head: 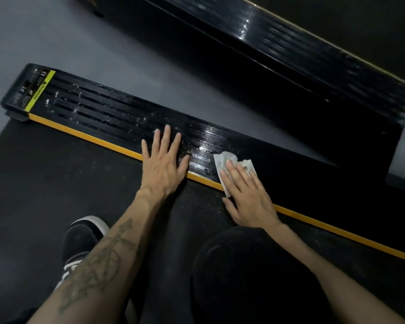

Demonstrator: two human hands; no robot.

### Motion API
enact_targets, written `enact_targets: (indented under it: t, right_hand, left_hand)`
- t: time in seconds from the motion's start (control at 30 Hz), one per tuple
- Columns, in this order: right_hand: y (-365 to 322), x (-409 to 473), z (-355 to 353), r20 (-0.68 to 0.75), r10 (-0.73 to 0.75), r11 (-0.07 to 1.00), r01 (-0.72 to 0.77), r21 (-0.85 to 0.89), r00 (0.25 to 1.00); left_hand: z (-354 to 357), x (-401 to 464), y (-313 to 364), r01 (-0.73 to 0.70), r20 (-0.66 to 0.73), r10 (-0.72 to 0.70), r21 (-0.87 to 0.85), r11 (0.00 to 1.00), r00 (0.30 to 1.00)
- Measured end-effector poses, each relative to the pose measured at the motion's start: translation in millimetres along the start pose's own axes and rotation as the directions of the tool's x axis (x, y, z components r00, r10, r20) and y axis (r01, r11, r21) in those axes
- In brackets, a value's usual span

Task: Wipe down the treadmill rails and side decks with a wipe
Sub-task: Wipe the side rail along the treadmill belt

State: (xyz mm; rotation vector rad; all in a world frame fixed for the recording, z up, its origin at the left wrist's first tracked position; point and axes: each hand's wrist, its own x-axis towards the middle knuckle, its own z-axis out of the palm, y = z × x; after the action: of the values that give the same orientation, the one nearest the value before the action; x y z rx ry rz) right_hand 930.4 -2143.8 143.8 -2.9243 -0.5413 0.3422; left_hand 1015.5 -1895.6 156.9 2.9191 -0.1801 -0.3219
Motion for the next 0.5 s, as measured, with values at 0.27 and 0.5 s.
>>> enact_targets:
  t: [0.27,0.5]
  right_hand:
    - [-21,6,2,0.026,-0.06,0.998,0.06,0.008,0.998]
    - [-17,13,-2,-0.001,0.098,0.995,-0.098,0.016,0.995]
  left_hand:
    - [1,0,0,0.032,0.031,-0.032,0.012,0.999,0.999]
    - [1,0,5,0.052,0.054,-0.053,0.024,0.998,0.997]
